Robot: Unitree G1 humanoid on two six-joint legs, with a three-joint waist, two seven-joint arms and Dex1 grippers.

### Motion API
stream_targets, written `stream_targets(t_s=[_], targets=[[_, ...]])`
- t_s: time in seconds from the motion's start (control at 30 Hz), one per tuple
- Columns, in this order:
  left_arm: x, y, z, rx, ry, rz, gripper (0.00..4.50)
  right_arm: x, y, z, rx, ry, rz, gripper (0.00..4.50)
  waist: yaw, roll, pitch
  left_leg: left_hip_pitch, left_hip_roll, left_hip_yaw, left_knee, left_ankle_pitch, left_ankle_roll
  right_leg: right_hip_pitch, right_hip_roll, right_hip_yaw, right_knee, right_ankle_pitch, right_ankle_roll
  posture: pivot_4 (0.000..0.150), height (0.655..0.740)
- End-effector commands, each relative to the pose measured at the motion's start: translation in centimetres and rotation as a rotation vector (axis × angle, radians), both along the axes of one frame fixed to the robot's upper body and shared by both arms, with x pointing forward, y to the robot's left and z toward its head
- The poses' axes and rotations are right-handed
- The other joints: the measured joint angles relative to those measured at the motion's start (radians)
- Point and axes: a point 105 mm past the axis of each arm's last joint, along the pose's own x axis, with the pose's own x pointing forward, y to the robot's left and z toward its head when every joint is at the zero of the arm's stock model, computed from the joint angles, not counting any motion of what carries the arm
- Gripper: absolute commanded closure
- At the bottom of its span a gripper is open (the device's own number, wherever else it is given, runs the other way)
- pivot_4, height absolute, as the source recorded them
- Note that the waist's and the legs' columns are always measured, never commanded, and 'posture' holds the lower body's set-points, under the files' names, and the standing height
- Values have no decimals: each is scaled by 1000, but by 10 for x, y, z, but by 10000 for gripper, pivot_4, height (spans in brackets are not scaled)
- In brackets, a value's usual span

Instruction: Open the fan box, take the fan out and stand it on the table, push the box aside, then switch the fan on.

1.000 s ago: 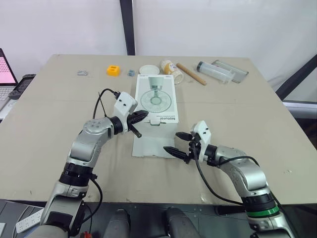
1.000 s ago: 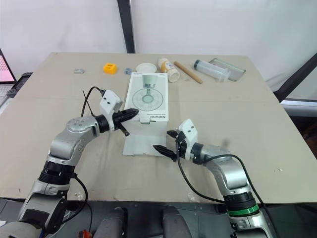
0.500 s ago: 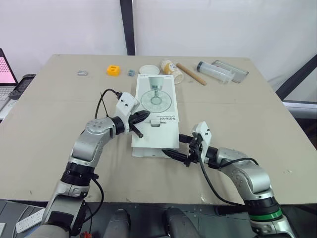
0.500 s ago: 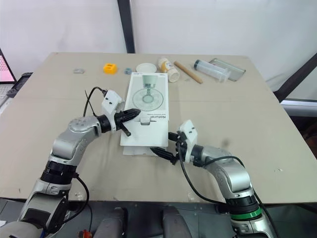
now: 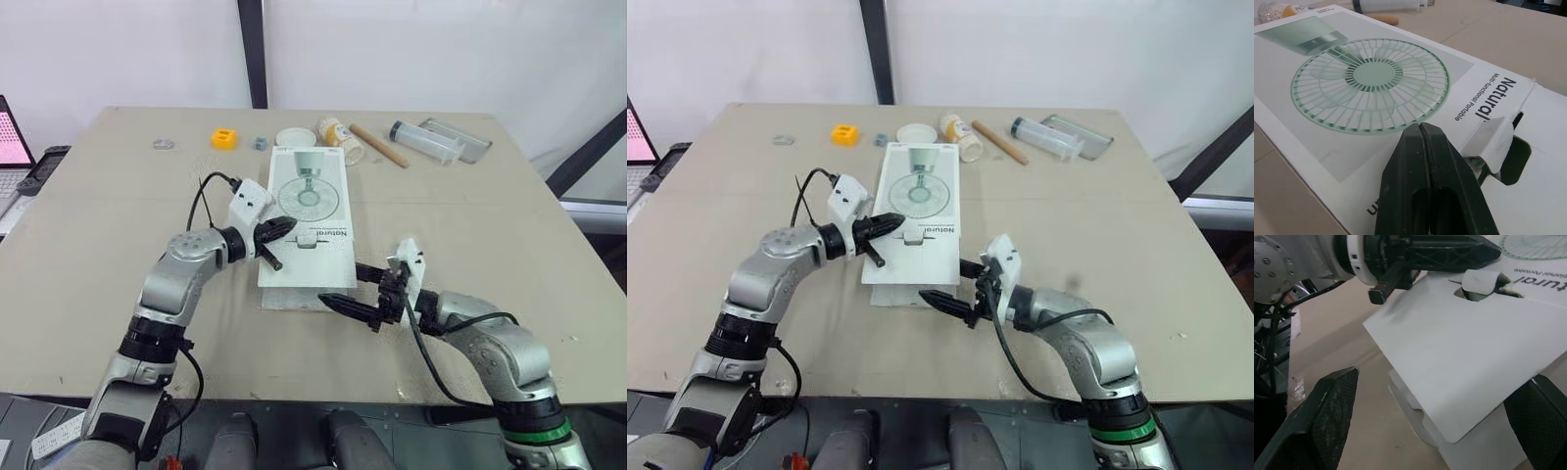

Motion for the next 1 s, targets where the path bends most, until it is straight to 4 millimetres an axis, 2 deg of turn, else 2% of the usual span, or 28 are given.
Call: stream_targets(t_s=[0.03,0.27,0.37,0.4,0.43,0.47,0.53,0.6,0.67,0.7,0.87,1.0], targets=[[3,8,14,-16,-29,21,44585,-7,2,21,25,-60,24,0,0,0,0,0,0,0,0,0,0,-1,0,0,0,0,0,1500,7400],[-1,26,38,-107,-58,10,44585,-5,2,34,23,-121,10,0,0,0,1,-2,0,0,-1,0,0,-2,0,0,0,0,0,1500,7400],[-1,35,43,-129,-81,4,45000,0,1,40,21,-171,-8,6080,0,0,2,-2,0,0,-1,0,0,-2,0,0,0,0,0,1500,7400],[-2,37,47,-139,-92,1,45000,3,1,42,16,-196,-21,12539,0,0,2,-2,0,0,-1,0,0,-3,0,0,0,0,0,1500,7400],[-2,37,50,-149,-102,0,45000,6,0,44,13,-219,-32,12539,0,0,2,-2,0,0,-1,0,0,-3,0,0,0,0,0,1500,7400],[-2,38,53,-159,-111,1,45000,9,0,47,14,-240,-46,18409,0,0,2,-2,0,0,-1,0,0,-3,0,0,0,0,0,1500,7400],[-1,37,57,-173,-129,3,45000,16,-1,52,20,-275,-68,25177,0,0,2,-3,0,0,-1,0,0,-3,0,0,0,0,0,1500,7400],[-2,36,60,-178,-144,2,45000,21,-1,56,19,-302,-83,33980,0,-1,2,-3,0,0,-1,0,0,-3,0,0,0,0,0,1500,7400],[-1,36,63,-190,-165,8,45000,28,-1,57,6,-328,-104,39873,0,-1,2,-3,0,0,-1,0,0,-3,0,0,0,0,0,1500,7400],[0,36,67,-201,-186,19,45000,33,-2,57,-7,-341,-122,44811,0,-1,2,-3,0,0,-1,0,0,-3,0,0,0,0,0,1500,7400],[6,42,86,-265,-269,71,45000,51,-4,52,-51,-368,-191,44811,0,-1,2,-3,0,0,-1,0,0,-4,0,0,0,0,0,1500,7400],[7,42,91,-284,-282,67,45000,59,-4,48,-77,-370,-221,44811,0,-1,2,-4,0,0,-1,0,0,-4,0,0,0,0,-1,1500,7400]])
